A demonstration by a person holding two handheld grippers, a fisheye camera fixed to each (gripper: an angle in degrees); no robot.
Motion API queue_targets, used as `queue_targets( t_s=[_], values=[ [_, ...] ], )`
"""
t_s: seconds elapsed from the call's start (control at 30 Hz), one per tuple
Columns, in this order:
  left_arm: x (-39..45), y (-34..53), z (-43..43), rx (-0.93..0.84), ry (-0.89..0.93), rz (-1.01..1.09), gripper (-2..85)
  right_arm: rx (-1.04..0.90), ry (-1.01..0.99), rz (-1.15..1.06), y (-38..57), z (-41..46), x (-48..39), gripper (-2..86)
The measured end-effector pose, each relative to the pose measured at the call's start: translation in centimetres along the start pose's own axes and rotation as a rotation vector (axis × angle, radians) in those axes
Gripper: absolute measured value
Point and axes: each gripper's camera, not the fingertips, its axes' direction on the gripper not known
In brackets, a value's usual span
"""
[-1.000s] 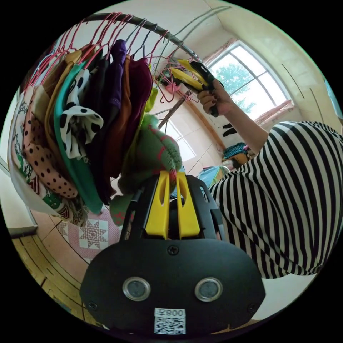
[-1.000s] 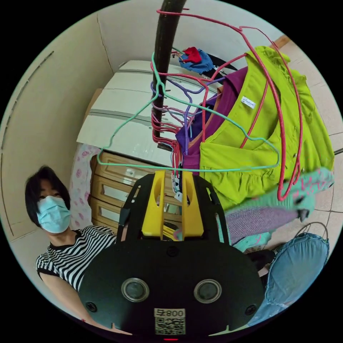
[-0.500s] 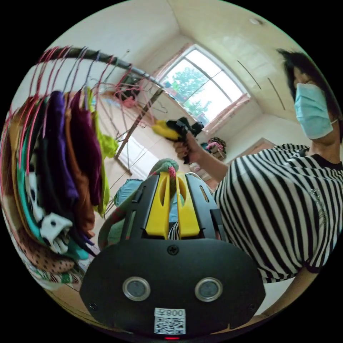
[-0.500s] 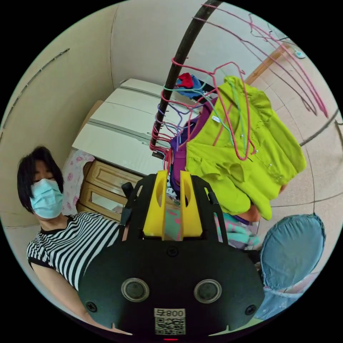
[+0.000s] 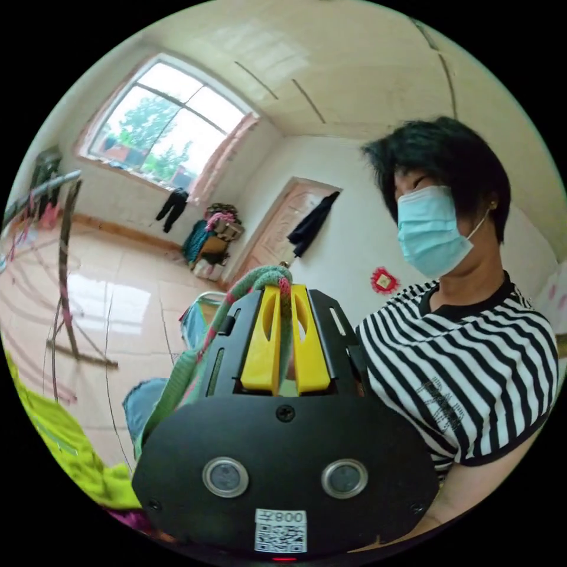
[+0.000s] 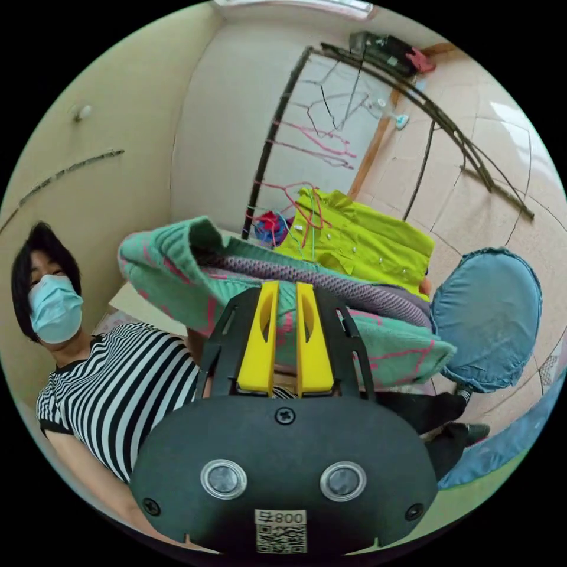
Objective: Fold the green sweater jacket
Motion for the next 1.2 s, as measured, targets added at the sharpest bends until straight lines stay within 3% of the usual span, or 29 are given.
queue_targets(
  t_s=[0.2, 0.53, 0.9, 1.07, 1.2],
  values=[
    [9.4, -13.3, 2.1, 0.014, 0.201, 0.229, 2.9, 0.342, -0.088, -0.184, 11.0, -10.9, -13.8, 1.8],
    [31.1, -31.6, 10.7, -0.012, 0.664, 0.411, 3.0, 0.638, -0.150, -0.406, 33.1, -22.4, -35.3, 0.2],
    [53.8, -43.5, 24.0, -0.235, 1.187, 0.482, 2.9, 1.118, 0.335, -0.426, 57.4, -28.9, -59.2, 0.1],
    [62.4, -47.9, 28.7, -0.339, 1.347, 0.536, 2.9, 1.203, 0.456, -0.369, 59.8, -29.2, -65.5, 0.0],
    [67.3, -52.1, 32.3, -0.402, 1.429, 0.523, 3.0, 1.263, 0.390, -0.329, 59.2, -30.7, -67.9, -0.3]
  ],
)
